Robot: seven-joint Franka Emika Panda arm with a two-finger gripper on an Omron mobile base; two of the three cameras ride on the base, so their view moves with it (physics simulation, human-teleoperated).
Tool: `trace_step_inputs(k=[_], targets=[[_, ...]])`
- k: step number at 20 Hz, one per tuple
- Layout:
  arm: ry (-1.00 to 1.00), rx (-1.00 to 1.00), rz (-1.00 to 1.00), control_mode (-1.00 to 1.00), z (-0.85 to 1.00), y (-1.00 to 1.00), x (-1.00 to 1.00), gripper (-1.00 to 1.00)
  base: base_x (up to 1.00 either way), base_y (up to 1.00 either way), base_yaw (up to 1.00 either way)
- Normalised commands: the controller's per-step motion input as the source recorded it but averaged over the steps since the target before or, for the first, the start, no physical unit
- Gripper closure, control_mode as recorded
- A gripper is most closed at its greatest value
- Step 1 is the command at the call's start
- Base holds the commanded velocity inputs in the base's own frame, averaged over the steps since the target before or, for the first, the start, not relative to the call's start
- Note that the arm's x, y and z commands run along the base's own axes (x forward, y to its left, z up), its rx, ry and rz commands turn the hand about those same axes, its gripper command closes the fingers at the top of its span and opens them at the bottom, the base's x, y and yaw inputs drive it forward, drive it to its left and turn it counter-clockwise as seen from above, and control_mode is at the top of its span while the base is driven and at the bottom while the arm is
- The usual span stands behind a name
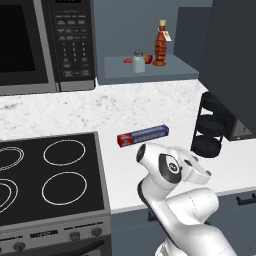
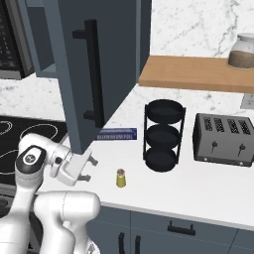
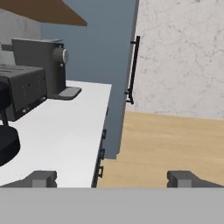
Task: Put the shaker and condiment bottle from the counter next to their counterparts in the cabinet.
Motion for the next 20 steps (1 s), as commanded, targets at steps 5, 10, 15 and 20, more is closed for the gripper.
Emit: trace_step_inputs(k=[5, 10, 15, 20], targets=[[0.0, 0.0, 0.0, -1.0, -0.29, -0.15, 0.07, -1.0, 0.0, 0.0, 0.0], [0.0, 0.0, 0.0, -1.0, -0.34, -0.01, 0.3, -1.0, 0.0, 0.0, 0.0], [0.0, 0.0, 0.0, -1.0, -0.38, -0.04, 0.36, -1.0, 0.0, 0.0, 0.0], [0.0, 0.0, 0.0, -1.0, -0.49, -0.17, 0.22, -1.0, 0.0, 0.0, 0.0]])
